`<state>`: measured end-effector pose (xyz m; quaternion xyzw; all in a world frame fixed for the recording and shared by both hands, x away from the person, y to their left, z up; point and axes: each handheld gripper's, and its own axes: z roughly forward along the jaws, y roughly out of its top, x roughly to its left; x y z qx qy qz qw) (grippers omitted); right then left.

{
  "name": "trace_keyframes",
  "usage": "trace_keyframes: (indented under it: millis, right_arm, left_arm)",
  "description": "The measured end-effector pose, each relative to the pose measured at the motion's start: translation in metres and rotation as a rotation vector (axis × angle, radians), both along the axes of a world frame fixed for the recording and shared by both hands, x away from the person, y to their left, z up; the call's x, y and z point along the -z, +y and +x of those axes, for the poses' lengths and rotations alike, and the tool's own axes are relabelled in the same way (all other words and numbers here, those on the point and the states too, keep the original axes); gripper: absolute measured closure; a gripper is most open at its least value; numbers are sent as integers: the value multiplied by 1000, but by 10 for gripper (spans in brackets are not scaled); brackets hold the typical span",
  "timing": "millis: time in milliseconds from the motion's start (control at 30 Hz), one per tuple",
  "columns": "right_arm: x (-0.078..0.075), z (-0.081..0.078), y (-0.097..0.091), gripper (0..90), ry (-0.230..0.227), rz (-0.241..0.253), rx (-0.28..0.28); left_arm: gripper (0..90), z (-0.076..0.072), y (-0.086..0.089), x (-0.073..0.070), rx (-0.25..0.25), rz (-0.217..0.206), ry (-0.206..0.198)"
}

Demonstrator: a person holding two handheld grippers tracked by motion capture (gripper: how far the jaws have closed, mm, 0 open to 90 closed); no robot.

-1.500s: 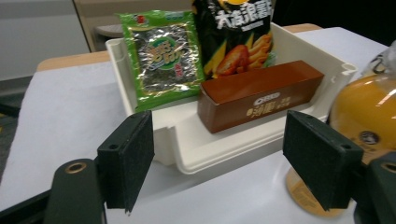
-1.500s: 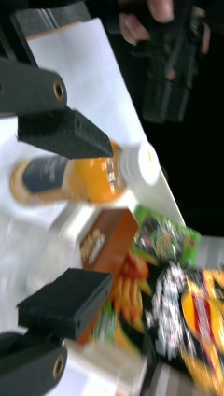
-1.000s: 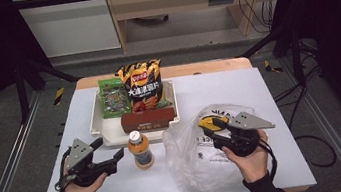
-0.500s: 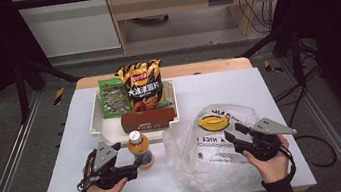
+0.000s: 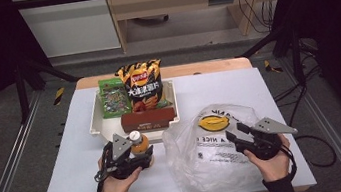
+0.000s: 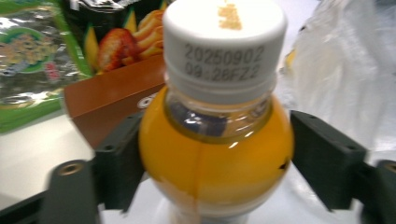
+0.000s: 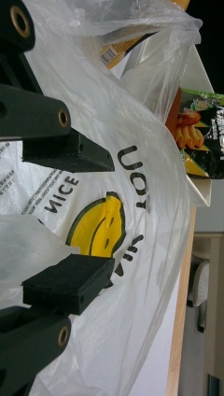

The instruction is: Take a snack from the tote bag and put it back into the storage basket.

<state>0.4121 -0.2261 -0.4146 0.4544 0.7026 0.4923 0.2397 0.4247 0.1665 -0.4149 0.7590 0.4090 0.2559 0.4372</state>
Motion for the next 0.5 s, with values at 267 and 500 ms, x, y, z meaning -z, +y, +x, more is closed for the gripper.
trace_keyframes:
  millis: [267, 500]
  right_arm:
    - [1, 1, 2, 476, -1, -3, -2]
    - [3, 1, 2, 477, 6, -6, -3]
  left_arm:
    - [297, 2, 12, -4, 38, -12, 29]
    - [297, 3, 29, -8, 48, 10, 26]
